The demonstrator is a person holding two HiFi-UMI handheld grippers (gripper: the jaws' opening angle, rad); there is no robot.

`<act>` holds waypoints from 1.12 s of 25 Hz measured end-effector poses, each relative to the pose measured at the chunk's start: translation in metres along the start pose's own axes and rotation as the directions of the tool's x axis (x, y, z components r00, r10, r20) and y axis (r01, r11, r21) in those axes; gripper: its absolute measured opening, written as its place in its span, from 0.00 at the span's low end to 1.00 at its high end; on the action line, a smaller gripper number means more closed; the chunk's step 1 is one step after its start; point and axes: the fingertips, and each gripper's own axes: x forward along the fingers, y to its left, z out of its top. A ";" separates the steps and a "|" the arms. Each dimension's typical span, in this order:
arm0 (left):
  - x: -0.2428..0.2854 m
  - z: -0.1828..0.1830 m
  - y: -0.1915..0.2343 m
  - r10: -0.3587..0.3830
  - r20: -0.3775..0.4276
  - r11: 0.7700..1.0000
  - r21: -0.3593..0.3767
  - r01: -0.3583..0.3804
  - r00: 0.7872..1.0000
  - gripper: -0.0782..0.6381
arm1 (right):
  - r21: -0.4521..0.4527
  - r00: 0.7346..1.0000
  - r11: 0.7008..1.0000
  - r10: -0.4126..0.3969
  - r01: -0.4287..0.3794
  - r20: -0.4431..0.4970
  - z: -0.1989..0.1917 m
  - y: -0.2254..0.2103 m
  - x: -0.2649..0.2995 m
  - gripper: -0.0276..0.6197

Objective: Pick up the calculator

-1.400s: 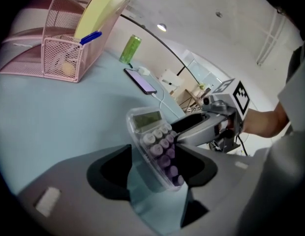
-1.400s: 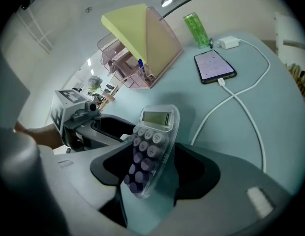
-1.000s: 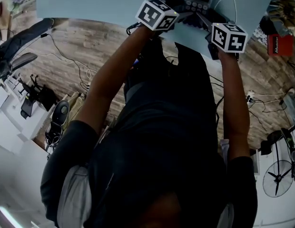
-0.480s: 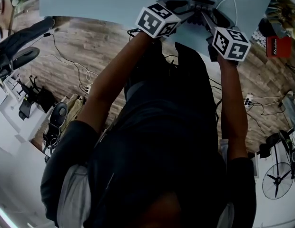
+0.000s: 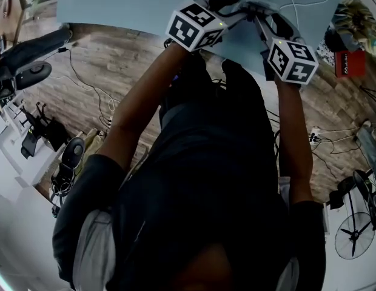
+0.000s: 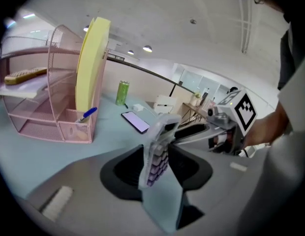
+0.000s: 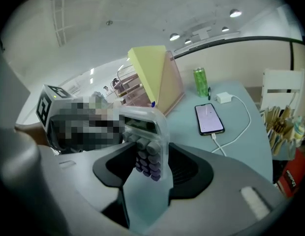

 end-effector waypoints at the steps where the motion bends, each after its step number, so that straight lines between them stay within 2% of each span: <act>1: -0.004 0.006 -0.001 0.003 0.010 1.000 0.010 -0.003 1.000 0.40 | -0.004 1.000 1.000 -0.003 0.003 0.011 0.005 0.002 -0.002 0.35; 12: -0.051 0.068 -0.007 0.027 0.144 0.996 0.083 -0.039 0.989 0.40 | -0.086 0.990 0.996 0.004 0.008 0.138 0.069 0.033 -0.026 0.35; 19: -0.074 0.105 -0.015 0.031 0.227 0.993 0.102 -0.056 0.973 0.40 | -0.158 0.979 0.987 0.016 0.017 0.204 0.111 0.046 -0.046 0.35; 28: -0.108 0.153 -0.021 0.036 0.330 0.986 0.143 -0.088 0.943 0.40 | -0.251 0.960 0.968 0.040 0.032 0.276 0.161 0.066 -0.071 0.32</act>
